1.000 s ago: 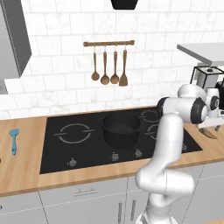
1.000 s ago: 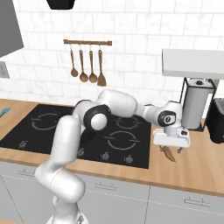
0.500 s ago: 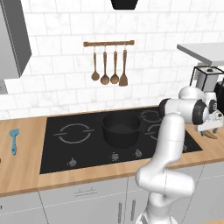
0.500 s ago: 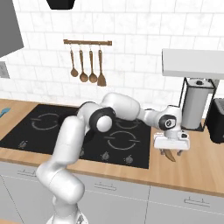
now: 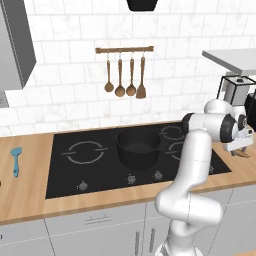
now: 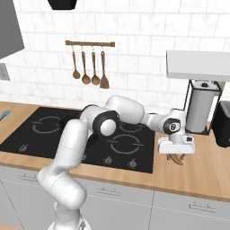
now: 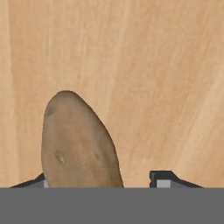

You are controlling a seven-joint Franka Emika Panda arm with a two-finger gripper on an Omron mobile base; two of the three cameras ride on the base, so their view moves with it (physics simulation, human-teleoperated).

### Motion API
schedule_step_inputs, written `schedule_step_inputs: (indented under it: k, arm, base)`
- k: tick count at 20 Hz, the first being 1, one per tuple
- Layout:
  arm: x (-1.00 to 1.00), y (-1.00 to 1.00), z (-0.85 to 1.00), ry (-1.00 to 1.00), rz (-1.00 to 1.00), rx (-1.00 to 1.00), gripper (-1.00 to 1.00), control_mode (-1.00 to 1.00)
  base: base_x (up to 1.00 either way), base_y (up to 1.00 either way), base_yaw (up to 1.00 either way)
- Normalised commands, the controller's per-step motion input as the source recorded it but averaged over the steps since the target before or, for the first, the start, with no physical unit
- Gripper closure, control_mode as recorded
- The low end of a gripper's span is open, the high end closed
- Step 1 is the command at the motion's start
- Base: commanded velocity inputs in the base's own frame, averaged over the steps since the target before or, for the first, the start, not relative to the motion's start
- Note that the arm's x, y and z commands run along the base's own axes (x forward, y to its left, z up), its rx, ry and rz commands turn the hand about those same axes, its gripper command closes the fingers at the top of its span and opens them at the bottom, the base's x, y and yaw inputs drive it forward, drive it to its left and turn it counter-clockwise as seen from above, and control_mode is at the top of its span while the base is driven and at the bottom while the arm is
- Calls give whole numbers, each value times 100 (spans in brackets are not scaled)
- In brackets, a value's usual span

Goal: Put the onion and sweet potato in the pot. Retrieve the spatula and lightly stir the vegetables in the pot.

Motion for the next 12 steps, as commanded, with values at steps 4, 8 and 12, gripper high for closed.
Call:
schedule_step_inputs:
  k: [4,8,12]
  arm:
    - [-7,17,9,0,0,2,100,-100]
    - [-29,37,66,-14,0,4,100,-100]
    - [-30,68,95,-16,0,0,100,-100]
  base:
    - [0,0,0]
    - [0,0,0]
    - [0,0,0]
